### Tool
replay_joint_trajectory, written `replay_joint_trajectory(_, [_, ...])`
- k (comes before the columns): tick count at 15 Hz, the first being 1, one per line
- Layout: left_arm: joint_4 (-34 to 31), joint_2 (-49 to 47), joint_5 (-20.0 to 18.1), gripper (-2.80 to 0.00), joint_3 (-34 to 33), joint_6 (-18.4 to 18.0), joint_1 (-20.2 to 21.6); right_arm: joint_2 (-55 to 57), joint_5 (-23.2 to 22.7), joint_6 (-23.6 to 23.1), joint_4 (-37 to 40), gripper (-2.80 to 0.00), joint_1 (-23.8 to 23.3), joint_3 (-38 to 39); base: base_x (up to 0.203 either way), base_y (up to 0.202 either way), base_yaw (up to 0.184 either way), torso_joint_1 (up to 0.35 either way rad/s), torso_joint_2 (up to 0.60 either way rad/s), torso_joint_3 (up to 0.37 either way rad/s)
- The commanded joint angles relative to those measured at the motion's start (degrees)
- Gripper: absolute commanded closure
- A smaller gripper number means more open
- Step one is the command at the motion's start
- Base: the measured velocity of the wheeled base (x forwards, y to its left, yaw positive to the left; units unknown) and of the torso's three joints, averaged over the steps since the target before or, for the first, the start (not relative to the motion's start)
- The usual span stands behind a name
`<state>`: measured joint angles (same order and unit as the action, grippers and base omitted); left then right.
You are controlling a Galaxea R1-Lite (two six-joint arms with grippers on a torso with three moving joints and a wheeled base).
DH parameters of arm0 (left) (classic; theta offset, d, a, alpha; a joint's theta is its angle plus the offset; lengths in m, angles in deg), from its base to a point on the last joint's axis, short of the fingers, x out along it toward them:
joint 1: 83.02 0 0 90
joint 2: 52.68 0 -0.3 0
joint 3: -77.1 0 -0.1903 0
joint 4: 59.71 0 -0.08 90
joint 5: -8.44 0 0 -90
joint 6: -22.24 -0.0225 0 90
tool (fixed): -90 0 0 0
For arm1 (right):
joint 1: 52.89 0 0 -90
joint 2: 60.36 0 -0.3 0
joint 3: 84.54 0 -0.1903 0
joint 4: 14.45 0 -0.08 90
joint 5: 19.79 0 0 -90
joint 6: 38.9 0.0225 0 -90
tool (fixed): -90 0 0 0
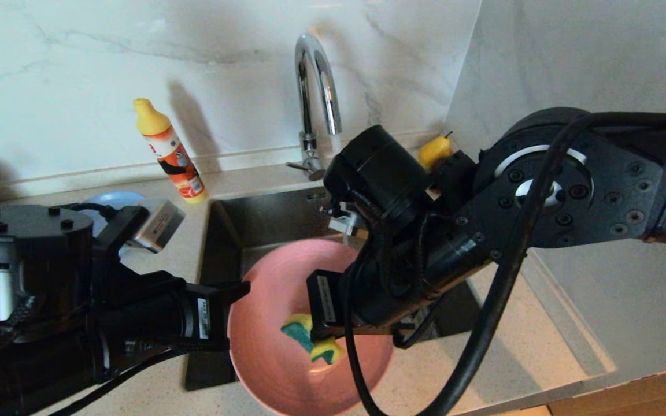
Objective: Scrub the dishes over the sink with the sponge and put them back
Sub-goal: Wipe the plate
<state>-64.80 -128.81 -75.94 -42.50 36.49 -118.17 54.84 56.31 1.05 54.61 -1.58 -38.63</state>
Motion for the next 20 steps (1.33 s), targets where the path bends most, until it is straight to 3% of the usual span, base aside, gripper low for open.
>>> replay_joint_trajectory(1, [0.1, 0.3, 0.1, 0.0, -0.2, 0.1, 0.0, -0.9, -0.1, 0.2, -0.1, 0.0, -1.4, 0.0, 0.0, 0.0, 0.0, 0.0, 0.0, 0.0])
replay_joint_trajectory(7, [0.1, 0.8, -0.2, 0.0, -0.9, 0.1, 0.0, -1.2, 0.3, -0.1, -0.2, 0.0, -5.3, 0.0, 0.0, 0.0, 0.0, 0.0, 0.0, 0.0])
replay_joint_trajectory(11, [0.2, 1.6, -0.1, 0.0, -3.2, -1.4, -1.4, -0.2, 0.4, -0.3, -4.2, 0.0, -5.2, 0.0, 0.0, 0.0, 0.0, 0.0, 0.0, 0.0])
replay_joint_trajectory(20, [1.9, 1.7, -0.2, 0.0, -3.9, -1.9, -1.6, 1.1, 0.4, -1.0, -5.3, 0.0, 2.4, 0.0, 0.0, 0.0, 0.0, 0.0, 0.0, 0.0])
